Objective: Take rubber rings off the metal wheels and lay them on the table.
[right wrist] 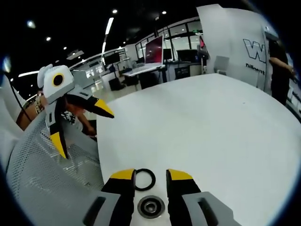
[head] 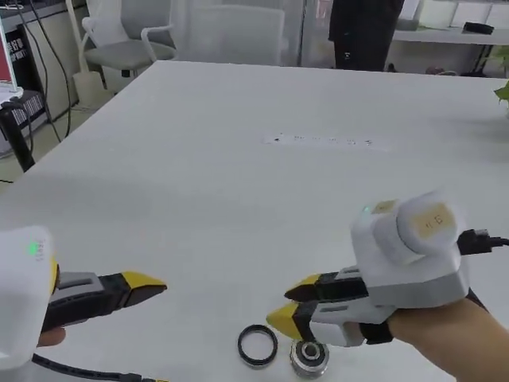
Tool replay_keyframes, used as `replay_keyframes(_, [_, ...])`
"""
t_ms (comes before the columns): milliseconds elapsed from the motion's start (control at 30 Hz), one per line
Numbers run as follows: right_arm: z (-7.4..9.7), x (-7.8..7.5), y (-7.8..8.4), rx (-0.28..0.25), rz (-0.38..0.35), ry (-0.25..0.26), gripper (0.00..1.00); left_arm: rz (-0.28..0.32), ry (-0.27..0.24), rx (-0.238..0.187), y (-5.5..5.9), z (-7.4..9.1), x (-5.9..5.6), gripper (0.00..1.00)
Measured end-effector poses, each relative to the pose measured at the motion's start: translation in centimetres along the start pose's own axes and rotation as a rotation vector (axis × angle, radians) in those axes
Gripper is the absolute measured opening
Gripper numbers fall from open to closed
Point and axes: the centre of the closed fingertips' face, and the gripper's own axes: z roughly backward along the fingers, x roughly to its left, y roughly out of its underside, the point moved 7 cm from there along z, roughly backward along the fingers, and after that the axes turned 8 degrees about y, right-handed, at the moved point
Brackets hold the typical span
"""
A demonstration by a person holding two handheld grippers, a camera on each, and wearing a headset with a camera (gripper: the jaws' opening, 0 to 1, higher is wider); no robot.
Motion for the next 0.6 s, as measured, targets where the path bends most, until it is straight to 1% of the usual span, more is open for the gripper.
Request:
replay_keyframes(100, [0.8,-0.5,-0.3,-0.031,-0.02,-0.008,0.26,0.009,0.011,-0.017,-0.2,0.0,-0.1,0.73])
replay_keyframes(200, [1.8,-1.2,-0.8,-0.063,-0.003,0.005,0.31,-0.002,0.014,-0.005,-0.2,0.0,-0.3,0.74])
replay_keyframes(233, [2.3,-1.6,-1.1,-0.082,0.003,0.015,0.33,-0.004,0.019,0.0,-0.1,0.0,-0.3,0.75])
replay_keyframes(267, [2.7,-1.8,-1.2,-0.091,-0.001,0.018,0.34,-0.005,0.024,0.005,-0.1,0.0,-0.4,0.76])
replay_keyframes(333, [3.6,-2.4,-1.9,-0.132,-0.02,0.018,0.37,-0.009,0.033,0.008,-0.2,-0.1,-0.5,0.77])
replay_keyframes(400, [4.5,-2.8,-2.4,-0.171,-0.031,0.022,0.42,-0.011,0.035,0.008,-0.3,0.0,-0.5,0.8])
replay_keyframes(533, [6.2,-3.3,-2.7,-0.207,-0.041,0.023,0.5,-0.011,0.035,0.001,-0.5,0.1,-0.3,0.82])
replay_keyframes(600, [7.1,-3.4,-2.6,-0.217,-0.04,0.027,0.54,-0.009,0.034,-0.008,-0.7,0.2,-0.3,0.83])
